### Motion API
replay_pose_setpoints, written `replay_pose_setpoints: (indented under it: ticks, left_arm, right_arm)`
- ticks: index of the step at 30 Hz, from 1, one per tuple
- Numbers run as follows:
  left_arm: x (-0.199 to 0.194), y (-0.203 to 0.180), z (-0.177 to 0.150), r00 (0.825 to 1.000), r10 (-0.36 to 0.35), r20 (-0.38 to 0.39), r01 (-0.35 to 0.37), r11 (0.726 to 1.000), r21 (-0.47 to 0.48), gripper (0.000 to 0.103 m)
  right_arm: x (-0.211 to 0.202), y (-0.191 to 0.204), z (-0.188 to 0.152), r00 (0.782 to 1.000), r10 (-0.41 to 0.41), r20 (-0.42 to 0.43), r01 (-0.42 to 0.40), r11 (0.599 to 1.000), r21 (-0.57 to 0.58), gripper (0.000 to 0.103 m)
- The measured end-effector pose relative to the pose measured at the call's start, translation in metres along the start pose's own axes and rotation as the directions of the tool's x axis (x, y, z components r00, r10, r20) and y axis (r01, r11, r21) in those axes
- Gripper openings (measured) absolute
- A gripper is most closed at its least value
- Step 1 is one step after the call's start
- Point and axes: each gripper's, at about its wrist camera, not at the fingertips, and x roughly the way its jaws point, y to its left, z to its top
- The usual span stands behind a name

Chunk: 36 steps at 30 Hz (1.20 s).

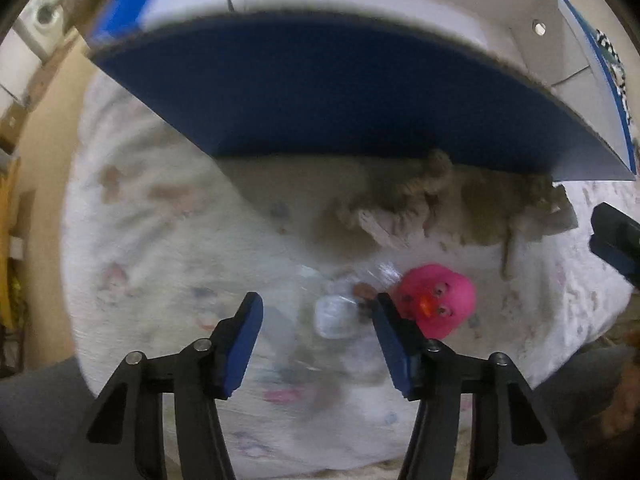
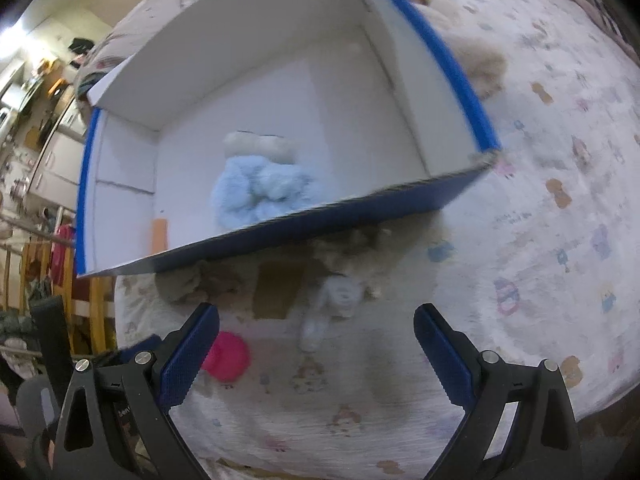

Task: Organize soft objects
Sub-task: 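Grasp the clear plastic bag with the left tool while the right tool grasps the small white plush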

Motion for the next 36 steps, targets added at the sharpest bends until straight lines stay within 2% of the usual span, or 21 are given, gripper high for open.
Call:
replay_pose_setpoints:
  ticks: [2, 6, 8, 9, 12, 14, 16, 18, 19, 20, 22, 27, 36]
  left_arm:
    - [0.006, -0.003, 0.0, 0.999, -0.022, -0.027, 0.022, 1.0, -0.007, 0.053]
    - [0.015, -0.009, 0.001, 0.998, -0.027, -0.051, 0.028, 0.999, 0.017, 0.03]
    - [0.017, -0.01, 0.003, 0.998, -0.026, -0.059, 0.028, 0.999, 0.031, 0.026]
    - [0.017, -0.01, 0.004, 0.998, -0.024, -0.059, 0.025, 0.999, 0.031, 0.021]
    - [0.014, -0.003, 0.008, 0.999, -0.037, -0.037, 0.037, 0.999, 0.002, 0.021]
    - [0.009, 0.001, 0.012, 1.0, -0.019, -0.007, 0.019, 1.0, -0.008, 0.021]
    - [0.001, 0.004, 0.017, 1.0, -0.002, 0.027, 0.003, 1.0, -0.018, 0.021]
    - [-0.003, 0.008, 0.019, 0.999, 0.01, 0.047, -0.009, 1.0, -0.028, 0.021]
    - [-0.004, 0.011, 0.019, 0.998, 0.018, 0.054, -0.016, 0.999, -0.032, 0.021]
    - [-0.005, 0.013, 0.019, 0.998, 0.024, 0.061, -0.022, 0.999, -0.035, 0.021]
    - [-0.006, 0.015, 0.019, 0.997, 0.03, 0.069, -0.027, 0.999, -0.04, 0.021]
    - [-0.011, 0.018, 0.027, 0.995, 0.039, 0.088, -0.035, 0.998, -0.044, 0.021]
    - [-0.048, 0.018, 0.0, 0.989, 0.063, 0.137, -0.055, 0.997, -0.062, 0.021]
  right_arm:
    - [0.002, -0.011, 0.001, 1.0, -0.009, -0.007, 0.009, 1.0, 0.03, 0.103]
    - [0.008, -0.029, 0.006, 0.999, -0.029, -0.019, 0.03, 0.996, 0.089, 0.103]
    - [0.012, -0.031, 0.01, 1.0, -0.012, -0.028, 0.015, 0.995, 0.098, 0.099]
    - [0.015, -0.029, 0.012, 0.999, -0.006, -0.033, 0.009, 0.995, 0.096, 0.094]
    - [0.026, -0.024, 0.015, 0.998, 0.014, -0.063, -0.008, 0.996, 0.088, 0.08]
    - [0.031, -0.021, 0.018, 0.998, 0.0, -0.069, 0.005, 0.997, 0.074, 0.066]
    - [0.035, -0.019, 0.02, 0.997, -0.005, -0.083, 0.011, 0.998, 0.066, 0.038]
    - [0.037, -0.019, 0.024, 0.996, -0.025, -0.087, 0.03, 0.998, 0.057, 0.026]
    - [0.036, -0.018, 0.023, 0.996, -0.026, -0.084, 0.03, 0.998, 0.053, 0.015]
    - [0.035, -0.016, 0.024, 0.997, -0.026, -0.077, 0.03, 0.998, 0.047, 0.011]
    - [0.028, -0.014, 0.024, 0.998, -0.03, -0.051, 0.031, 0.999, 0.023, 0.008]
    - [0.019, -0.01, 0.019, 0.999, -0.028, -0.03, 0.028, 1.0, -0.008, 0.008]
    - [-0.009, 0.003, -0.006, 1.0, -0.008, -0.015, 0.007, 0.998, -0.069, 0.007]
